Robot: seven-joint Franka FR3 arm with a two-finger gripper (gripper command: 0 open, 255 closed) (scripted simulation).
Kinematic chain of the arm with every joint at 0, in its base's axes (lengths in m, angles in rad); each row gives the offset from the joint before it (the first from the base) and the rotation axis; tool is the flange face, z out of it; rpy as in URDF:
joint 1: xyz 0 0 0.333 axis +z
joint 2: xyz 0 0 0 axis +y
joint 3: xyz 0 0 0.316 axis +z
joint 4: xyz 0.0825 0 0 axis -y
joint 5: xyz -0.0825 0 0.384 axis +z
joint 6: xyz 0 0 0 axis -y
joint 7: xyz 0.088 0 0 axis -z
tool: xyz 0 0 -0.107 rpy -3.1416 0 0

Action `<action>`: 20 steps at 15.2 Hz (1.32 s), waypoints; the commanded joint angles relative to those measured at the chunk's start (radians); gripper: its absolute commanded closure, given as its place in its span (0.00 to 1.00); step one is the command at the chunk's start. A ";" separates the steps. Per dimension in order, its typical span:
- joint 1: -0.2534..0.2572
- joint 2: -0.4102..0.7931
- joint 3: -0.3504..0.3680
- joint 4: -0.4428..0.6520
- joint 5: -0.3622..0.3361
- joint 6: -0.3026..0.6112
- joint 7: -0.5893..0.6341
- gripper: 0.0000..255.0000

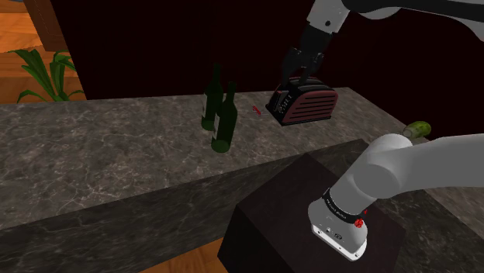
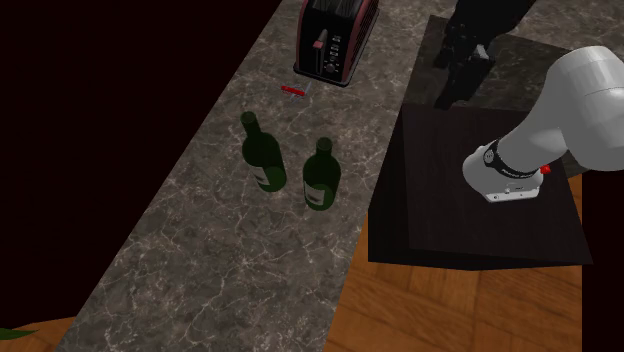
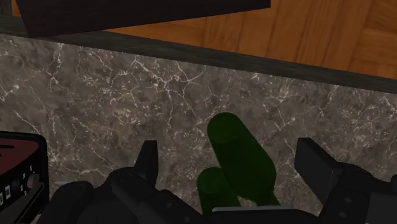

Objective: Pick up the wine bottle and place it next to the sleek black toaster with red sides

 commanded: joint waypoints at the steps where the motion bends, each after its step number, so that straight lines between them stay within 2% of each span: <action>1: 0.000 0.000 0.000 0.000 0.000 0.000 0.000 0.00; 9: 0.006 0.300 0.108 0.134 -0.015 0.172 0.107 0.00; 16: 0.004 0.579 0.185 0.321 -0.091 0.258 0.223 0.00; 20: 0.005 0.593 0.186 0.293 -0.095 0.299 0.227 0.00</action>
